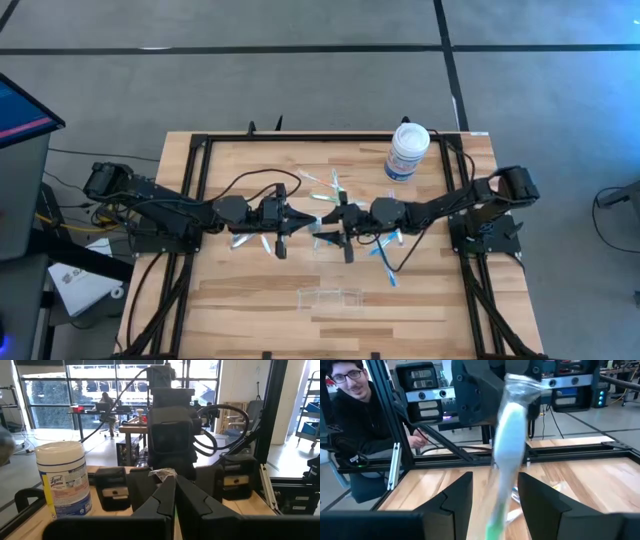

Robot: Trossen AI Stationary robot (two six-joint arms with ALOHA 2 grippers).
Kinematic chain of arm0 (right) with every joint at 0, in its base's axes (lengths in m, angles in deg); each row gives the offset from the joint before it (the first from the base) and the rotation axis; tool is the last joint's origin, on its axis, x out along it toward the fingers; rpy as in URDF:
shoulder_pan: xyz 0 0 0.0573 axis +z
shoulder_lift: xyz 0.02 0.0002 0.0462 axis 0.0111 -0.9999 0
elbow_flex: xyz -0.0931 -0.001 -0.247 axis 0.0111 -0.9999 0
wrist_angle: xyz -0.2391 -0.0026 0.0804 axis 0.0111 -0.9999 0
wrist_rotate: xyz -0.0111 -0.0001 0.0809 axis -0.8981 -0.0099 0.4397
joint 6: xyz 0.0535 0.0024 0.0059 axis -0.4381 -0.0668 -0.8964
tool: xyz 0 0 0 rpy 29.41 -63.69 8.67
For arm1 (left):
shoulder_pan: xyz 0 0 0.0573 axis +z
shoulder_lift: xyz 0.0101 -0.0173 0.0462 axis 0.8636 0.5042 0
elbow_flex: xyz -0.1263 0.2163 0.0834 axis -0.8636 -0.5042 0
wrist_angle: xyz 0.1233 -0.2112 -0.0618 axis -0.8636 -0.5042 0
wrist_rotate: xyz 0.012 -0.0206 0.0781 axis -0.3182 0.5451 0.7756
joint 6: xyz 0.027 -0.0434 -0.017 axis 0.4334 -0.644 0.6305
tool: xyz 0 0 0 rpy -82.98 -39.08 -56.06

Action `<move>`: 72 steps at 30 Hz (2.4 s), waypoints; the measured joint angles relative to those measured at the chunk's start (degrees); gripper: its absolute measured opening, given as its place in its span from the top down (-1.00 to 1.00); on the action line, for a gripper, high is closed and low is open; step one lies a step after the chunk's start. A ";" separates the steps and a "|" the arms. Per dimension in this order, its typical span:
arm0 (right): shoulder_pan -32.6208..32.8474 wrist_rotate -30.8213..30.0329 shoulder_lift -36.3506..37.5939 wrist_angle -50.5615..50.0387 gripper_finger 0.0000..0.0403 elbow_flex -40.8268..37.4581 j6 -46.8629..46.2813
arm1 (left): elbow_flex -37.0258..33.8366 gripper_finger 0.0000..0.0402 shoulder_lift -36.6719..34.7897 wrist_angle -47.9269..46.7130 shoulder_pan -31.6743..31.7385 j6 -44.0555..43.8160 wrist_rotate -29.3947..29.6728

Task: Pick & Place toothbrushing station
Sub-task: Put the green toothbrush into the transparent organizer

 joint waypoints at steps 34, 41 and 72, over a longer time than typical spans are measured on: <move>0.02 3.41 0.69 -1.89 0.96 0.54 0.46 | -0.02 0.95 0.00 -0.22 -0.04 -0.39 0.36; 0.07 3.50 0.69 -3.12 0.97 0.52 0.64 | -0.04 0.62 -1.36 -1.21 0.00 0.91 2.27; 12.53 -0.21 7.88 -12.78 0.98 0.50 2.17 | -0.11 0.40 -5.29 -9.20 -0.26 0.83 2.43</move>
